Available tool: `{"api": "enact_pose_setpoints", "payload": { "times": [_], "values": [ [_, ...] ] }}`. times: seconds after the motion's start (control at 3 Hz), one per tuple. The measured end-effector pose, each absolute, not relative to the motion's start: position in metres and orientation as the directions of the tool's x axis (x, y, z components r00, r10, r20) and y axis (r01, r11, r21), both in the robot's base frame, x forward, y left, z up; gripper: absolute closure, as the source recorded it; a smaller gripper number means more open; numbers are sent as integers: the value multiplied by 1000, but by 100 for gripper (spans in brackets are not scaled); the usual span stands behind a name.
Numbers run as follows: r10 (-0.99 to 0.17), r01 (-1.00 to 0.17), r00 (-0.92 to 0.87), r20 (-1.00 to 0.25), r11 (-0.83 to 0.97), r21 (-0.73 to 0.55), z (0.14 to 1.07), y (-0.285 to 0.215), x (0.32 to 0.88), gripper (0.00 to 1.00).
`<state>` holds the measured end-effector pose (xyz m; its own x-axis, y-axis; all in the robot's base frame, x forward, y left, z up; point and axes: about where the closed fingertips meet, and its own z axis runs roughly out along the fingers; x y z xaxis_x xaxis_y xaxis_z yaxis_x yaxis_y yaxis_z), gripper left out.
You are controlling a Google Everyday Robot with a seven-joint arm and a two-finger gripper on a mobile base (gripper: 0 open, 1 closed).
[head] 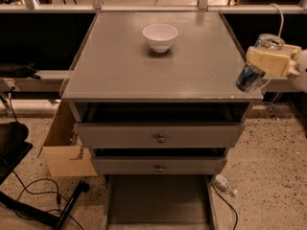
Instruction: Pick redbull can from bottom drawer and place on counter
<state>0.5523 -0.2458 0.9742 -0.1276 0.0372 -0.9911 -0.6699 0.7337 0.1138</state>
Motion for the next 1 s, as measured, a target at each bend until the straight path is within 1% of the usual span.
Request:
{"api": "enact_pose_setpoints", "payload": {
  "times": [0.33,0.67,1.0],
  "values": [
    [47,-639,-54,-997,766,71,996,-249,604,100],
    [6,-595,-26,-1000,804,20,996,-246,648,100],
    [-47,-570,-47,-998,822,-12,981,-241,680,100]
  ]
}}
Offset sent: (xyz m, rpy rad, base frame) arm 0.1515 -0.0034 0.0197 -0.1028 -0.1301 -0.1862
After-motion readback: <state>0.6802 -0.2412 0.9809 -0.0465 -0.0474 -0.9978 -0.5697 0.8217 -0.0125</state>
